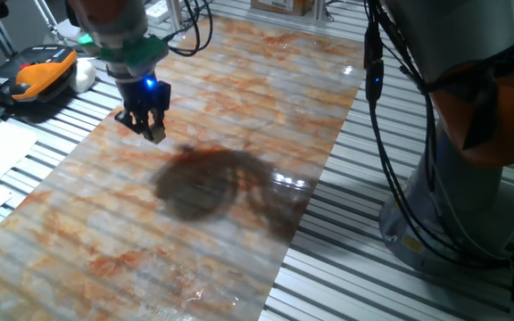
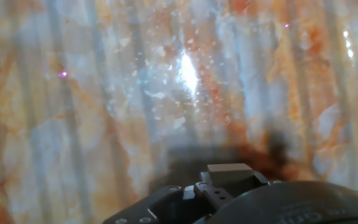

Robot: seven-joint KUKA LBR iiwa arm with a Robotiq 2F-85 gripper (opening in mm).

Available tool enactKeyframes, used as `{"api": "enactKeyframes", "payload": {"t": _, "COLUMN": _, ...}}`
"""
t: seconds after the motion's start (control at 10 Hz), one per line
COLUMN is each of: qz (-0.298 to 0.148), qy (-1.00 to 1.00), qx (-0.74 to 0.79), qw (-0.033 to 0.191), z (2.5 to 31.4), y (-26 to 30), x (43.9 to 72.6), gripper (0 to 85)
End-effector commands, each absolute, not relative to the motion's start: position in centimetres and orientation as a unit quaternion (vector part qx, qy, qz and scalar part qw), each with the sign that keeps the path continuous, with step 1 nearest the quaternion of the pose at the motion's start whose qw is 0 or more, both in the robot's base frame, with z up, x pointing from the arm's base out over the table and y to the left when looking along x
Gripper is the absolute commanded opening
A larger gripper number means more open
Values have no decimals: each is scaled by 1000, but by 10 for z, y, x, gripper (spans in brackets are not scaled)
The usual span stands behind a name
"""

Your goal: Pick up one small block

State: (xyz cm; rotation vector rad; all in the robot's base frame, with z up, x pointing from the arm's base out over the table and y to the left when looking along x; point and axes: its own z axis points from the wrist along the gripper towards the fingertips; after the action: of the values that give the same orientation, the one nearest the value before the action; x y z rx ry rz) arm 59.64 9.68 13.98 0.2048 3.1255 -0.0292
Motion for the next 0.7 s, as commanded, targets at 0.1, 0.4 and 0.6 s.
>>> {"api": "enactKeyframes", "payload": {"t": 0.1, "qz": -11, "qy": 999, "qx": 43, "qw": 1, "z": 142, "y": 89, "x": 599, "gripper": 0}}
{"api": "enactKeyframes", "payload": {"t": 0.4, "qz": -5, "qy": 1000, "qx": -20, "qw": 2, "z": 137, "y": 74, "x": 597, "gripper": 0}}
{"api": "enactKeyframes", "payload": {"t": 0.6, "qz": 11, "qy": 999, "qx": -29, "qw": 6, "z": 132, "y": 61, "x": 594, "gripper": 0}}
